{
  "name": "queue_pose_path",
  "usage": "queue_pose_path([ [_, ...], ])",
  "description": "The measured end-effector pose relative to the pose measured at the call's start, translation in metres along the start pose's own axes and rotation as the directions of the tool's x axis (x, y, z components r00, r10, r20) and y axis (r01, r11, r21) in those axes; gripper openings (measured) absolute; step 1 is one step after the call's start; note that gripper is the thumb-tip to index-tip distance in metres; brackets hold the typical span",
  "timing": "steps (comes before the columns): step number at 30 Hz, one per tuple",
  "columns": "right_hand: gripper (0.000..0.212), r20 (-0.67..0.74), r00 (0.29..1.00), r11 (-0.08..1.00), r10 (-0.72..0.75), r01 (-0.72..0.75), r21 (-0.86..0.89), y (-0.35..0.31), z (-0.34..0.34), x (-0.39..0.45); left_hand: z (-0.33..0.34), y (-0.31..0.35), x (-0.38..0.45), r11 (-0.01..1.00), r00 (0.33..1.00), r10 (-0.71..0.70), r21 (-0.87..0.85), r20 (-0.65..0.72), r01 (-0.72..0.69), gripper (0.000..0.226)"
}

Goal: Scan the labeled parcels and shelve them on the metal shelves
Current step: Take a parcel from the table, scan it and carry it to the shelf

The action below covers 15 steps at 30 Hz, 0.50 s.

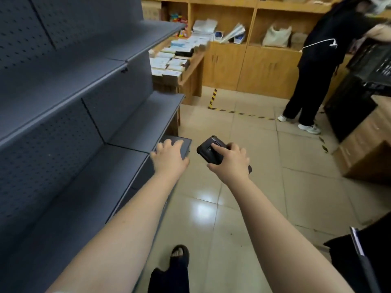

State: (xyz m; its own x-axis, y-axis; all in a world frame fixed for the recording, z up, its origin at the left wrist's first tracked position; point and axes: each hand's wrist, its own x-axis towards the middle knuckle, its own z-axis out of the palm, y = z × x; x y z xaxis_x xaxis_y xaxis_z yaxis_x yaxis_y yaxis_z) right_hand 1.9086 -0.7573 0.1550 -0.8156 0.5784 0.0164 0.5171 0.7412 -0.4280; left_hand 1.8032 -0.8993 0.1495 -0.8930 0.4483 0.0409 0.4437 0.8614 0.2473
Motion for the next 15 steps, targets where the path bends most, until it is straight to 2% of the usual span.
queue_pose_path([
  [4,0.062,-0.03,0.995,0.995,0.098,-0.097,0.016,0.014,0.028,0.076,0.034,0.008,0.096,0.996,0.999,0.022,-0.092,0.03,-0.019,0.059],
  [10,0.063,-0.001,0.975,0.975,0.224,-0.224,0.0,0.028,0.057,0.178,0.072,0.027,0.215,0.965,0.99,0.036,-0.261,0.133,0.0,0.055],
  [15,0.062,0.01,0.952,0.952,0.306,-0.305,-0.032,0.052,0.064,0.277,0.097,0.049,0.312,0.964,0.981,0.033,-0.265,0.193,0.02,0.053],
])
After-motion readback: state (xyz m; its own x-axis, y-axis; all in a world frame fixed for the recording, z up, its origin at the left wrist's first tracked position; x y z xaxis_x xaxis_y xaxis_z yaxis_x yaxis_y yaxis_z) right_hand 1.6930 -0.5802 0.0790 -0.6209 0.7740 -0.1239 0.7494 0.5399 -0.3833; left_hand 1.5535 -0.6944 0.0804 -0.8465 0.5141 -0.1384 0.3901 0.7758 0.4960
